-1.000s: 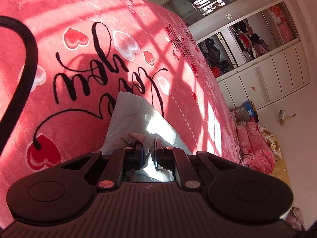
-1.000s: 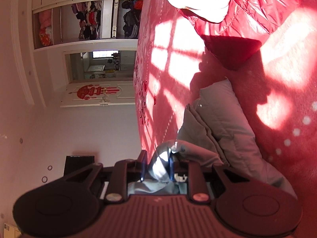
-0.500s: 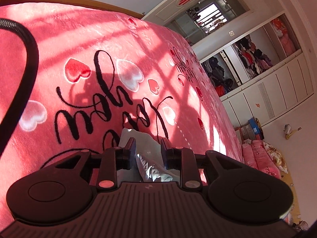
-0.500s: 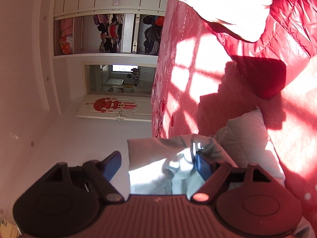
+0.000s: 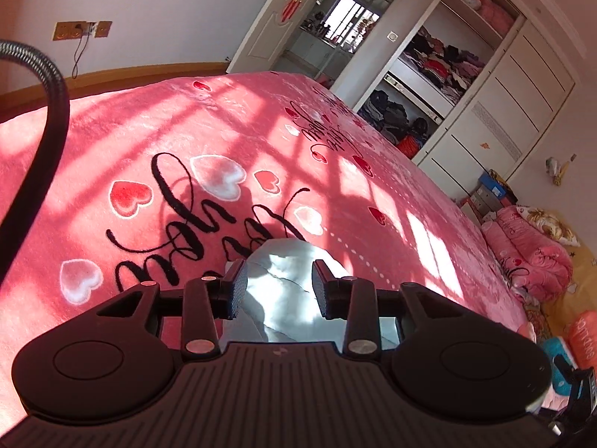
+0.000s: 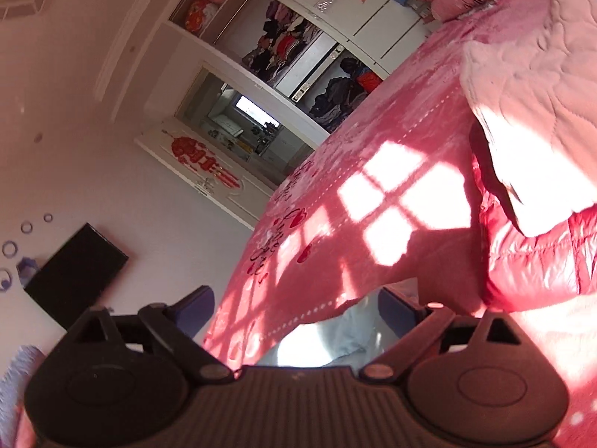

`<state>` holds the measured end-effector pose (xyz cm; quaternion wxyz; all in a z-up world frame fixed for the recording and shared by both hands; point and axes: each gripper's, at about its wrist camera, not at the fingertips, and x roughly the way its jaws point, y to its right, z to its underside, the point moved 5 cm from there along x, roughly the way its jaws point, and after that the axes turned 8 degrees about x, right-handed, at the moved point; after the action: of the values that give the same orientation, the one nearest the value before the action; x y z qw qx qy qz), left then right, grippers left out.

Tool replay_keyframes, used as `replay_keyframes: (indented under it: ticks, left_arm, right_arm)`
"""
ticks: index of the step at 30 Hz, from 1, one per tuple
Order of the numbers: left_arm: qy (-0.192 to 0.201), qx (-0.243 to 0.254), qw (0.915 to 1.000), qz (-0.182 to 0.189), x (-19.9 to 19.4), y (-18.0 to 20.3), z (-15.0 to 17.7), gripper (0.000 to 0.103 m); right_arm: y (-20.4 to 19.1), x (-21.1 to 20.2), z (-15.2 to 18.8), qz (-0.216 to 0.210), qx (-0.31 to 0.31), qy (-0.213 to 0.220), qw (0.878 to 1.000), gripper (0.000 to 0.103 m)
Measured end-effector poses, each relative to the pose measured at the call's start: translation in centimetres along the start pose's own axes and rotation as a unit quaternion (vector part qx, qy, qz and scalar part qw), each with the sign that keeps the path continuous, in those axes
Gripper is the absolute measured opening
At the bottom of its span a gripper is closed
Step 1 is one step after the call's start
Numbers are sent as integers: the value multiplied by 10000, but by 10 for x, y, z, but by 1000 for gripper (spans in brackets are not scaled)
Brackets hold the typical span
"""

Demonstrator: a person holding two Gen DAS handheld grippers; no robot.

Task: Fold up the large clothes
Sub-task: 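Press the newly folded jacket flat with both open grippers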

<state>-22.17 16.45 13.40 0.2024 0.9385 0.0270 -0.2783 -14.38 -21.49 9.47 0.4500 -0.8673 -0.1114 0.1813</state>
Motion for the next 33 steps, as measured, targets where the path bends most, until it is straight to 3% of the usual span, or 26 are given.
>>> replay_keyframes:
  ticks: [2,4,7,17,22,33]
  left_arm:
    - [-84,474,9988,52,1,16,10,45]
    - [-179,894,9958,50,7,31,20,46]
    - [-421,1312,9903,190,25,51,35,45]
    - [-561,2415,9684,261,82,108,60,47]
    - [-611,2568,9641,291,103,118,63,51]
    - [-336,2642,9638,-93,137,115,61,63]
  right_arm:
    - [-19,6,13,480,-1145,-96,9922,96]
    - [-31,16,31,781,-2104,-225,9742,96]
    - [-38,30,57,733,-2795,-400,9565,97]
    - [-44,79,103,330,-2916,-1149,9490,97]
    - [-26,101,110,675,-2923,-1421,9433,97]
    - [16,125,86,1298,-2595,-1134,9502,100]
